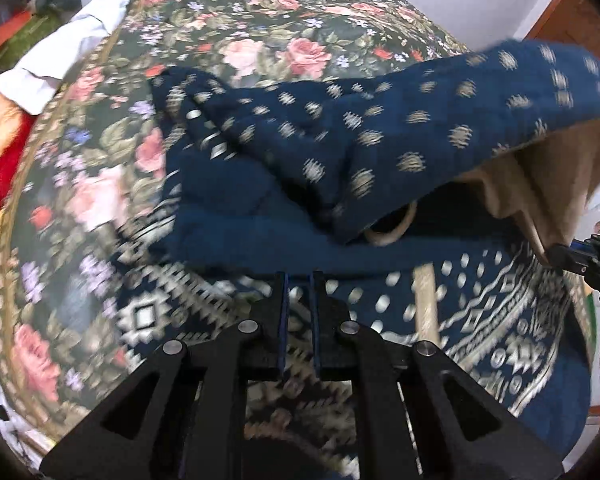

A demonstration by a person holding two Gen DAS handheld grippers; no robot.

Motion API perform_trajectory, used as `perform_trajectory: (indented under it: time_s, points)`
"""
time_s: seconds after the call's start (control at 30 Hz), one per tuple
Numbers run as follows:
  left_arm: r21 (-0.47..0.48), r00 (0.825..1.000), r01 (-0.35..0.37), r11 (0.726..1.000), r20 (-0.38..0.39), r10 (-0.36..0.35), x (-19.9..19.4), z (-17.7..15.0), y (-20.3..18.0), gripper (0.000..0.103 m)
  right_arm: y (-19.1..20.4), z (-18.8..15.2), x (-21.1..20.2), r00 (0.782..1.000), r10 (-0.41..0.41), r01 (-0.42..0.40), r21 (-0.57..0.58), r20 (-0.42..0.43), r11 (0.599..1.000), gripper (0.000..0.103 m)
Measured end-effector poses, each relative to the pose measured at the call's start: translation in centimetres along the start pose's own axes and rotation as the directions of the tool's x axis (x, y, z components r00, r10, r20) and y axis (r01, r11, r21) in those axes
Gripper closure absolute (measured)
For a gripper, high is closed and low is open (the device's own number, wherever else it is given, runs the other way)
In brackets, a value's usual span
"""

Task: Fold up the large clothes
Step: 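Fold the hood down over the hoodie body with both grippers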

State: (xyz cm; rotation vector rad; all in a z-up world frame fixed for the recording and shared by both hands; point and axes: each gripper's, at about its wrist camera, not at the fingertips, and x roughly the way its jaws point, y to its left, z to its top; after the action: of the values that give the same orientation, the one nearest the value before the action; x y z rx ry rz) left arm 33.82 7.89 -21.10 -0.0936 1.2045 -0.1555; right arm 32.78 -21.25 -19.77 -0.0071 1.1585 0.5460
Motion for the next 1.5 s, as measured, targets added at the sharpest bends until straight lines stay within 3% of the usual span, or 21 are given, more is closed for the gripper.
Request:
perform_trajectory:
  time_s: [0.17,0.3,0.4,0.47,0.57,0.63,0.8,0.97,1.1,1.33,1.5]
  points:
    - [-0.024,0.997,-0.017,1.0,0.078,0.019,-4.0,0.0,0.9,0.091,-0.1,-2.7,-0.9,0.998,0.015,-0.018,-0.04,-0.054,0.999,0.094]
    - [-0.01,0.986,-0.018,1.0,0.163,0.019,-7.1,2.5,-0.2,0.079,-0.8,-4.1,-2.9,0.999,-0.02,0.018,-0.048,-0.033,0.999,0.094]
    - [0.031,0.977,-0.018,0.999,0.214,0.011,-8.6,5.6,-2.4,0.064,-1.9,-3.9,-4.8,0.997,-0.075,0.076,-0.04,0.009,0.996,0.094]
    - [0.06,0.967,-0.019,0.998,0.253,0.003,-9.3,7.6,-3.9,0.042,-2.9,-3.3,-5.9,0.995,-0.096,0.097,-0.016,0.034,0.995,0.094]
    - [0.095,0.953,-0.026,0.995,0.303,-0.004,-9.5,11.2,-6.6,0.033,-4.3,-1.9,-7.5,0.991,-0.108,0.106,0.03,0.077,0.994,0.094]
    - [0.093,0.957,-0.005,0.996,0.291,-0.022,-8.6,13.2,-8.0,0.025,-5.2,-1.0,-8.3,0.988,-0.11,0.104,0.06,0.105,0.993,0.094]
    - [0.09,0.985,0.04,0.995,0.164,-0.055,-2.9,16.5,-10.5,0.024,-5.9,0.5,-8.4,0.983,-0.122,0.109,0.095,0.138,0.989,0.094]
    - [0.144,0.996,0.073,0.987,0.037,-0.079,1.1,13.7,-11.4,0.025,-5.8,1.2,-7.9,0.985,-0.093,0.081,0.087,0.143,0.993,0.094]
    - [0.227,0.997,0.068,0.972,0.019,-0.074,0.9,9.9,-11.0,0.025,-4.7,1.5,-7.0,0.986,-0.086,0.078,0.067,0.14,0.995,0.094]
    - [0.314,0.999,0.003,0.95,-0.033,0.008,1.3,1.9,-9.5,0.025,0.2,2.1,-4.6,0.993,0.016,-0.015,-0.011,0.113,1.0,0.094]
    - [0.277,0.999,0.015,0.961,-0.037,-0.004,1.6,-1.8,-7.6,0.025,4.2,1.9,-1.2,0.995,-0.068,0.078,-0.155,0.069,0.985,0.094]
